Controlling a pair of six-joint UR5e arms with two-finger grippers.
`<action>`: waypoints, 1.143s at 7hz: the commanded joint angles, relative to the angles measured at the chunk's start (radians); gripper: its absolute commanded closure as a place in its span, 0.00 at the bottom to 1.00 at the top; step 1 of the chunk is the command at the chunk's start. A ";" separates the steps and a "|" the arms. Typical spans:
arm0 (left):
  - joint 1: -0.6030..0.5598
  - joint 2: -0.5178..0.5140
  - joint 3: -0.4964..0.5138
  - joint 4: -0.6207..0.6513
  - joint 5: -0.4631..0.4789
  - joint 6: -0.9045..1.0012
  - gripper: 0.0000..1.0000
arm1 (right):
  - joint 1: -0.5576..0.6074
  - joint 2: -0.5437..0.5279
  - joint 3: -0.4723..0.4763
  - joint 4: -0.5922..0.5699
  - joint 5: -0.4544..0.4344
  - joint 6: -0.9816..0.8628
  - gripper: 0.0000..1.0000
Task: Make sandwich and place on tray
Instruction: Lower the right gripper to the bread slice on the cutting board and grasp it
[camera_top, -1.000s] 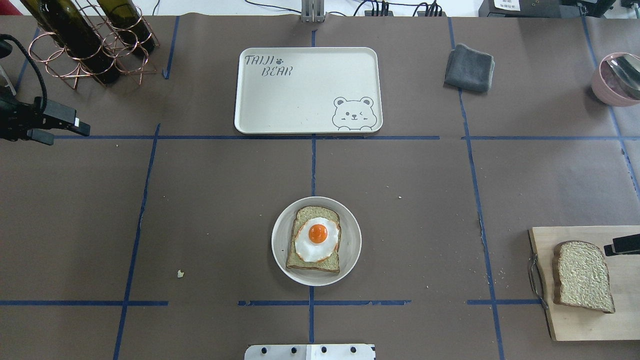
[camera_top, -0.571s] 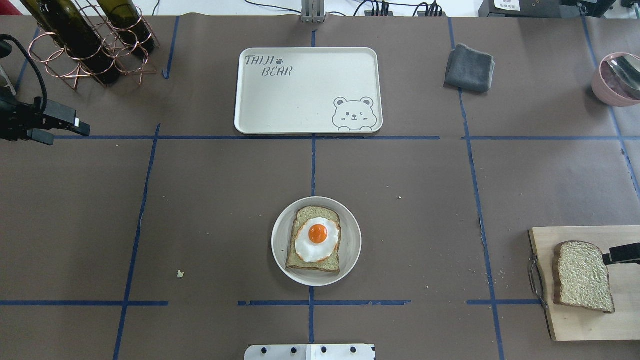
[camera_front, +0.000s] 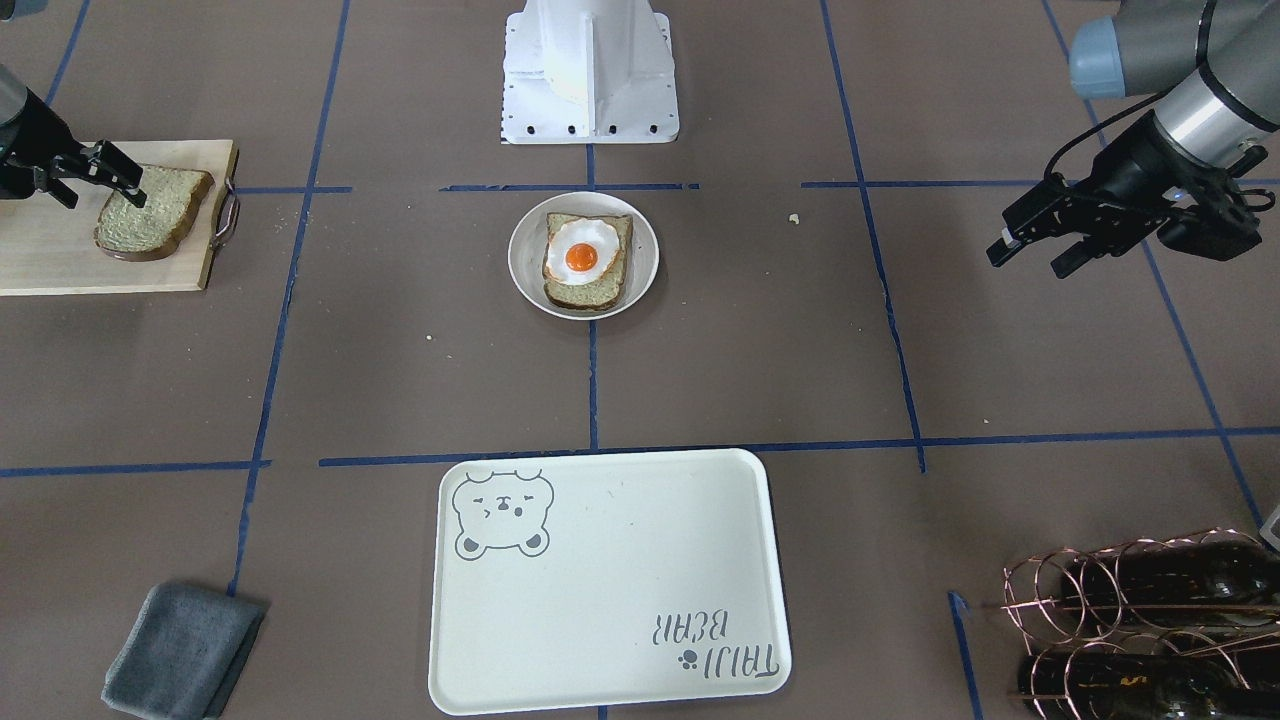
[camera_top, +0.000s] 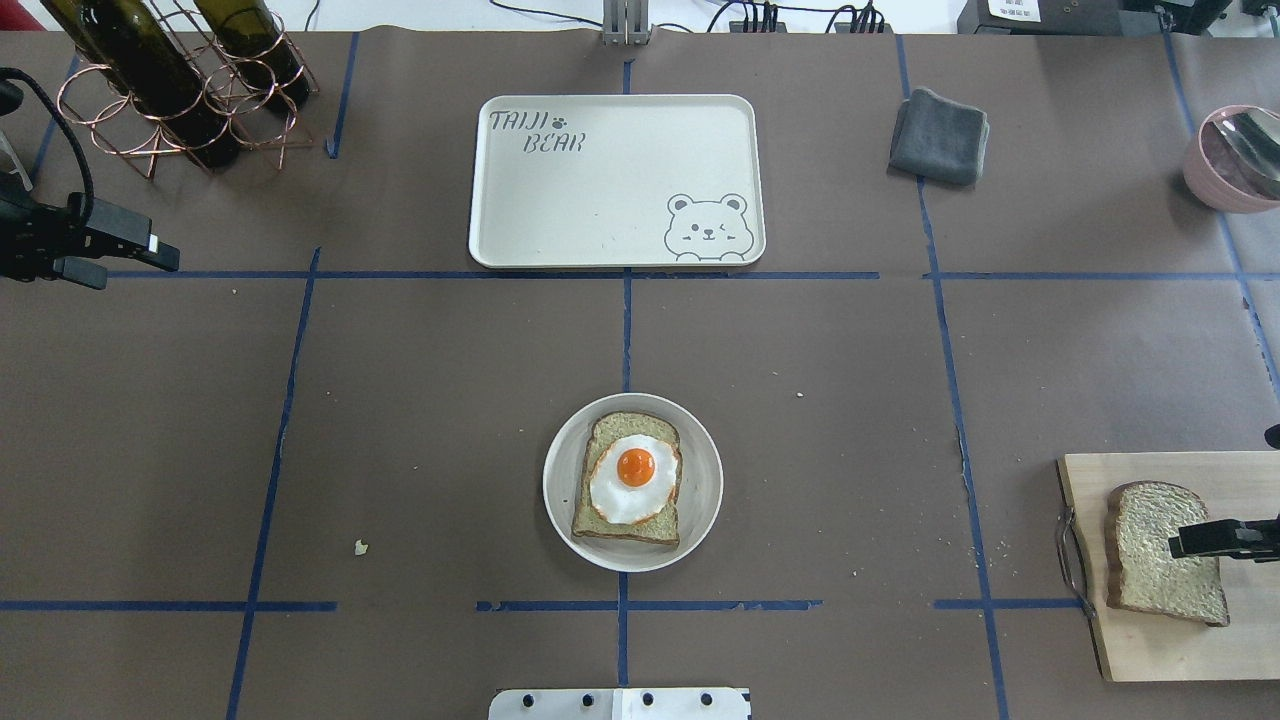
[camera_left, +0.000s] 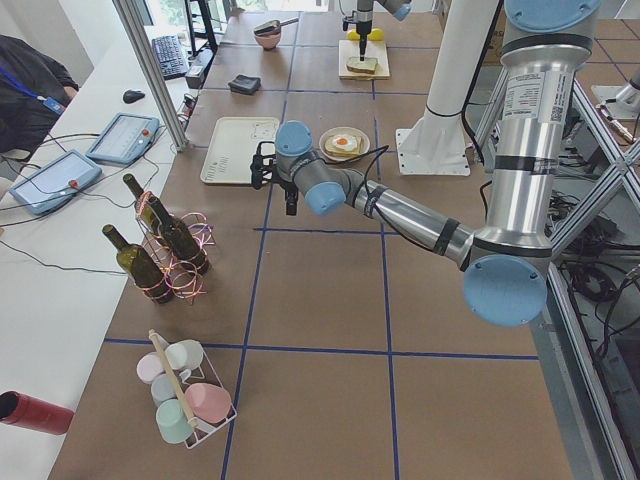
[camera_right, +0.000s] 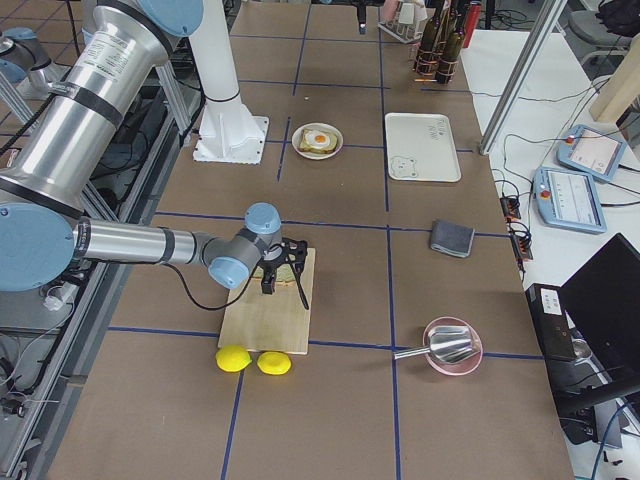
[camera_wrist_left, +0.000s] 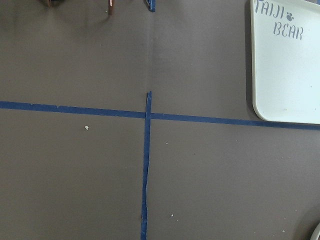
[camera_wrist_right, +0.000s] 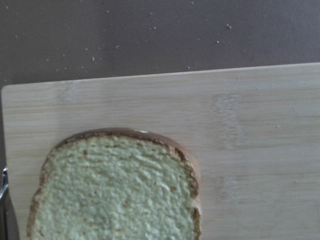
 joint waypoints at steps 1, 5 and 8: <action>0.000 0.000 0.000 0.000 0.000 0.002 0.00 | -0.006 -0.002 -0.008 0.003 0.003 0.002 0.12; -0.005 0.004 -0.001 0.000 0.000 0.006 0.00 | -0.005 -0.008 -0.008 0.004 0.011 0.001 0.96; -0.006 0.006 0.000 0.000 0.000 0.008 0.00 | -0.005 -0.007 -0.008 0.030 0.023 0.002 1.00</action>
